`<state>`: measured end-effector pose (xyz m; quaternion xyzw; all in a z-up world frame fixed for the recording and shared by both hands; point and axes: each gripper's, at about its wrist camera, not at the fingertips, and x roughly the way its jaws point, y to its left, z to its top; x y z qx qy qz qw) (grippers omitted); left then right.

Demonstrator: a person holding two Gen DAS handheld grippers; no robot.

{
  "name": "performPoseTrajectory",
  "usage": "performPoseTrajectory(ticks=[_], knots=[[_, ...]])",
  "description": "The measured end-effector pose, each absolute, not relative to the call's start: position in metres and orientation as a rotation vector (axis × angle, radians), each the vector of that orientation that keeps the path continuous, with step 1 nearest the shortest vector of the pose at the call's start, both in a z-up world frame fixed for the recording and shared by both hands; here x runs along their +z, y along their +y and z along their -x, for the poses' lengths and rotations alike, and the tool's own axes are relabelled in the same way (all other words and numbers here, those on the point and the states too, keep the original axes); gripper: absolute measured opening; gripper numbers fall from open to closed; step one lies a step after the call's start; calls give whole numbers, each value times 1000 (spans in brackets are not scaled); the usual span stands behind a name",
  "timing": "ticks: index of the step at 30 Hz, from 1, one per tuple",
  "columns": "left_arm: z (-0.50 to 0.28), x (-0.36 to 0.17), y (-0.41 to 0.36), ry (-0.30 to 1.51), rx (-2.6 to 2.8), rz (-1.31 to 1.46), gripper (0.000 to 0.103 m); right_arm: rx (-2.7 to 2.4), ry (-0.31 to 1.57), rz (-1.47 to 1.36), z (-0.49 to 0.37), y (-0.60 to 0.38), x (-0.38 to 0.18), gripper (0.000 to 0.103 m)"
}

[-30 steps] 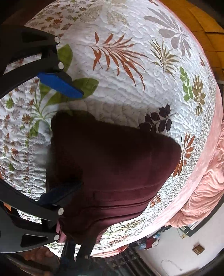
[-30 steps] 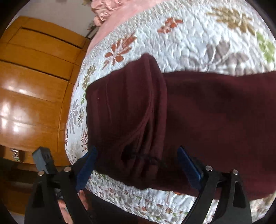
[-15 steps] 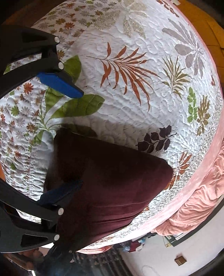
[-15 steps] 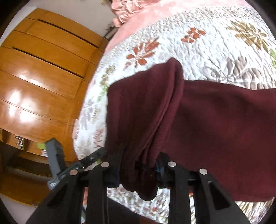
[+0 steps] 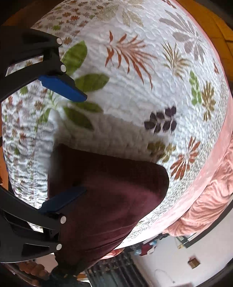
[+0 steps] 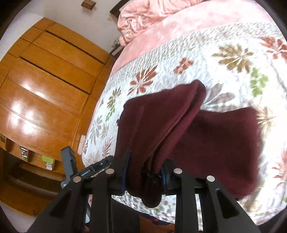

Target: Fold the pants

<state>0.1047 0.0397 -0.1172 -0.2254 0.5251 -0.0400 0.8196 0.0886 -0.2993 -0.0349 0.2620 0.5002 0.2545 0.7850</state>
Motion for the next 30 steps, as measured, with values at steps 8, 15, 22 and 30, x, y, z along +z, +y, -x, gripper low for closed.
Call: performPoseTrajectory(ticks=[8,15,22,30], knots=[[-111,-120,-7,1147,-160,395,94,423,1053,-562,-69,-370,-40,28],[-115,-135,-30,1185,-170,345,94,347,1173,-555,-62,-386,-104,28],[-117,-134,-32,1188,-157,330,94,318,1151,-504,-61,-400,-99,58],[-119,-122,-50,1175,-179,270,94,296,1095,-591,-127,-428,-82,68]])
